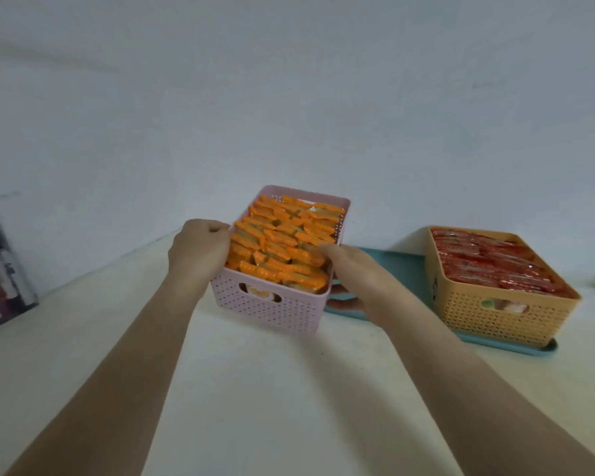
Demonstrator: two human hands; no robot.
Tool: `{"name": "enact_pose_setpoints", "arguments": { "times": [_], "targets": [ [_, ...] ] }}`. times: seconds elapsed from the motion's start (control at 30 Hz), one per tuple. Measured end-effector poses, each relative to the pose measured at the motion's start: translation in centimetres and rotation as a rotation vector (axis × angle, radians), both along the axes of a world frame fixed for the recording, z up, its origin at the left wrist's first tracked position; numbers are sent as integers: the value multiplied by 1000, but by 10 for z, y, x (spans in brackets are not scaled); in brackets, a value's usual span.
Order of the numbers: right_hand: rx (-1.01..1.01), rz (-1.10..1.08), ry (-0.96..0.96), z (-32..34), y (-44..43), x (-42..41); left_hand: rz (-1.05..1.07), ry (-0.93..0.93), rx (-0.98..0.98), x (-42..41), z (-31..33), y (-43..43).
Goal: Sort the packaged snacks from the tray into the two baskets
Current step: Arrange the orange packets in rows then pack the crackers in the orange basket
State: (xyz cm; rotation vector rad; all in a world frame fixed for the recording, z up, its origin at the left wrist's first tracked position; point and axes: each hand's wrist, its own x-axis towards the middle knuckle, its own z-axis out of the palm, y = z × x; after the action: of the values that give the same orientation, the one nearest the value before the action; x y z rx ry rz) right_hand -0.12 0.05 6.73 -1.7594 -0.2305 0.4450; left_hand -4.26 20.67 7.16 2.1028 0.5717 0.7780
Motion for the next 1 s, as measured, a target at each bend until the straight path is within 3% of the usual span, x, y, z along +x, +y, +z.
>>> {"name": "enact_pose_setpoints", "arguments": {
  "times": [0.13, 0.47, 0.6, 0.73, 0.8, 0.87, 1.0],
  "targets": [
    [-62, -132, -58, 12, -41, 23, -132, -27, -71, 44, -10, -40],
    [-125, -253, -120, 1, -88, 63, -119, 41, -69, 116, -34, -105],
    [-402, -266, -479, -6, -101, 74, -132, 77, -76, 130, -52, -117],
    [-586, -476, -729, -6, -135, 81, -85, 22, -184, 141, -61, -121],
    [-682, -596, -701, -8, -162, 83, -110, -69, -303, 141, -64, -126],
    [-757, -689, -582, -16, -193, 86, -268, -127, -406, 130, -68, -130],
    [-485, -591, -409, -37, -241, 78, -594, -122, -453, 108, -83, -123]
  ]
}}
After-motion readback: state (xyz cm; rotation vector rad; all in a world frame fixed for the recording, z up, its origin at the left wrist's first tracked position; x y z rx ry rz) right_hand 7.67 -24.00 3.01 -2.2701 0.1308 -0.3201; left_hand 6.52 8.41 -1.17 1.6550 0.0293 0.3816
